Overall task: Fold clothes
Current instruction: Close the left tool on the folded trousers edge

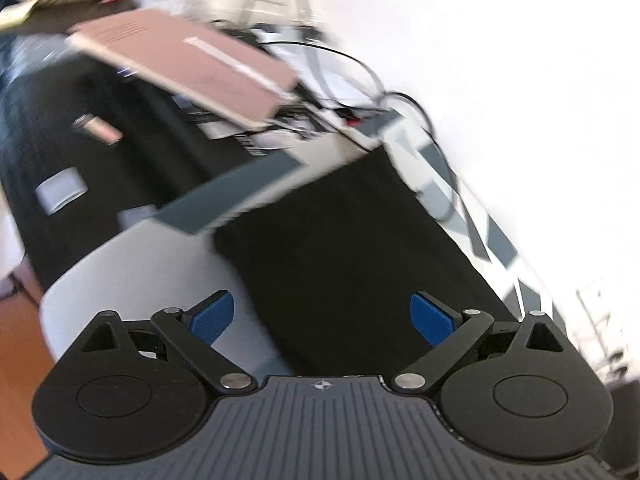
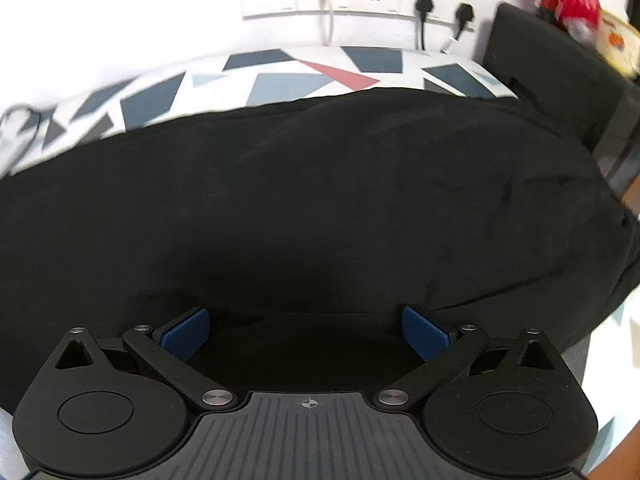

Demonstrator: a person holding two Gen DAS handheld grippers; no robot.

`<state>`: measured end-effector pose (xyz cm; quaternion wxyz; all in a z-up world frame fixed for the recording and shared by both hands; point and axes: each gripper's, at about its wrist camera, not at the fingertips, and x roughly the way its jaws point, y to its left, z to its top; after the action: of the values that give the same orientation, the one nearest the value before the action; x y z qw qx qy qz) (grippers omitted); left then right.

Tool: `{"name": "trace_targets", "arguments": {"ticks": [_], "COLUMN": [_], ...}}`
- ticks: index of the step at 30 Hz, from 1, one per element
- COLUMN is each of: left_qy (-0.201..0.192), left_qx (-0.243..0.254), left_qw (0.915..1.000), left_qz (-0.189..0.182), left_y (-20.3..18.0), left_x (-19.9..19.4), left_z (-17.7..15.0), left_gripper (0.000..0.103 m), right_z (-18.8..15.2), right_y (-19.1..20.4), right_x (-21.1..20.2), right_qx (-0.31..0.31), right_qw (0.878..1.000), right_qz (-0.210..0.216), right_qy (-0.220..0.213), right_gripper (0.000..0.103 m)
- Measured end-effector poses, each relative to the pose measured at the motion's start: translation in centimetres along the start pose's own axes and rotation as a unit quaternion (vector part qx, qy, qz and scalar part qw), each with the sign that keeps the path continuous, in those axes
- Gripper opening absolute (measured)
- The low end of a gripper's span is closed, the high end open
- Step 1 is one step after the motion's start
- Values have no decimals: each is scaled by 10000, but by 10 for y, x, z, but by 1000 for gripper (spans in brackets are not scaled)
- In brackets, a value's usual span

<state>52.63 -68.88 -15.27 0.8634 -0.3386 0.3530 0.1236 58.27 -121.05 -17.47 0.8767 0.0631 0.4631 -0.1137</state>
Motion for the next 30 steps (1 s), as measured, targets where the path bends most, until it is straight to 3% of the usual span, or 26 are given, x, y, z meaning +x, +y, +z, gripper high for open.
{"name": "trace_targets", "arguments": {"ticks": [6, 8, 12, 18, 19, 20, 21, 27, 30], "left_qy": [-179, -159, -273, -367, -354, -305, -257, -328, -557], "left_qx": [314, 186, 212, 52, 52, 58, 64, -156, 153], "left_qw": [9993, 9997, 9992, 9982, 9981, 9982, 9982, 9988, 9968], "left_qz": [-2, -37, -205, -474, -492, -514, -536, -342, -555], "left_y": [7, 12, 16, 20, 20, 19, 19, 13, -11], "left_x": [13, 21, 27, 40, 41, 43, 46, 40, 22], "left_z": [0, 3, 6, 13, 14, 15, 16, 17, 19], "left_gripper": [94, 93, 75, 77, 70, 35, 21, 15, 14], "right_z": [5, 7, 10, 11, 11, 11, 12, 13, 15], "right_y": [10, 11, 13, 18, 18, 19, 19, 20, 17], "right_x": [4, 5, 6, 5, 5, 6, 6, 5, 3], "right_qx": [119, 154, 229, 301, 314, 329, 345, 424, 438], "right_qw": [9996, 9994, 9990, 9984, 9983, 9981, 9980, 9976, 9976], "right_qz": [-247, -278, -326, -431, -447, -455, -462, -466, -421], "right_qy": [58, 107, 190, 224, 226, 235, 246, 303, 319], "right_gripper": [102, 102, 102, 102, 102, 102, 102, 102, 102]}}
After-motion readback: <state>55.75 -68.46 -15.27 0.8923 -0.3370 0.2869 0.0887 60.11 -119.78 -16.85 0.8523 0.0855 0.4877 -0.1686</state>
